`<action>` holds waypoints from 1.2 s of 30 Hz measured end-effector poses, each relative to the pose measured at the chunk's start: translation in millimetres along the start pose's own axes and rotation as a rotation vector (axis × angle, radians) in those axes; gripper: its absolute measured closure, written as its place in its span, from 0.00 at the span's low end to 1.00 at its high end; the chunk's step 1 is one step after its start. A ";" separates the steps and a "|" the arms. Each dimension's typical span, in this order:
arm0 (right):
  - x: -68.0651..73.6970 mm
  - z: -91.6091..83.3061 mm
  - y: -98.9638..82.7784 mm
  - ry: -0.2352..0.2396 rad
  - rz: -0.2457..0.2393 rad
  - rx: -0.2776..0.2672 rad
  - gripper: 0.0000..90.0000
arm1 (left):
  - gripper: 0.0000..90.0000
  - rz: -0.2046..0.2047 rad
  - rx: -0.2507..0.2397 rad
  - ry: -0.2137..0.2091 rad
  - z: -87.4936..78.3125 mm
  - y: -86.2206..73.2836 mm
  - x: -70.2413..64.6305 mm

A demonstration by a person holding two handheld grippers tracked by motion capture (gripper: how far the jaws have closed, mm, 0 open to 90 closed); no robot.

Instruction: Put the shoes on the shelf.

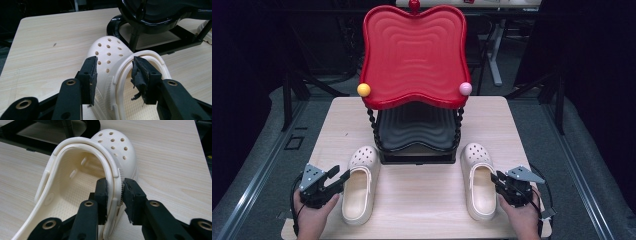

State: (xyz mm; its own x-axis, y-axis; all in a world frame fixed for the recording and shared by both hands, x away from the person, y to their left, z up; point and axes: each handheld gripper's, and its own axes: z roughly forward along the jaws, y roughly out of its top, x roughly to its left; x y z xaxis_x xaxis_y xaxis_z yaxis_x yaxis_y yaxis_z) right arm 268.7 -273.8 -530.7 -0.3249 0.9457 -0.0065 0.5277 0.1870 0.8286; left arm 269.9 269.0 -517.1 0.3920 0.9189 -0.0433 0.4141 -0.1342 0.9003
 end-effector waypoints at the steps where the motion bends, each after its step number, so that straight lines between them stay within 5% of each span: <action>1: 1.4 -0.8 -0.1 -0.011 -0.001 0.003 0.81 | 0.61 0.001 0.003 -0.001 0.0 -0.1 -0.2; 10: 6.1 -3.5 0.1 -0.043 -0.020 -0.002 0.73 | 0.58 0.002 0.036 -0.019 5.2 -2.5 -4.2; 19: 8.3 1.5 2.0 -0.050 -0.015 -0.007 0.72 | 0.60 0.031 0.109 0.016 15.6 -7.2 -6.1; 36: 11.8 7.8 5.2 -0.088 -0.027 0.003 0.80 | 0.77 0.023 0.161 0.057 23.2 -9.9 -8.5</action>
State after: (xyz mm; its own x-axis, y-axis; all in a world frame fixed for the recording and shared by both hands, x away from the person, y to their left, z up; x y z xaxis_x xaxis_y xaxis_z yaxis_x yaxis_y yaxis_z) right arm 273.7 -259.6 -530.8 -0.2688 0.9600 -0.0782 0.5222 0.2135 0.8257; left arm 281.5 254.0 -535.6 0.3573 0.9340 0.0050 0.5340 -0.2086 0.8194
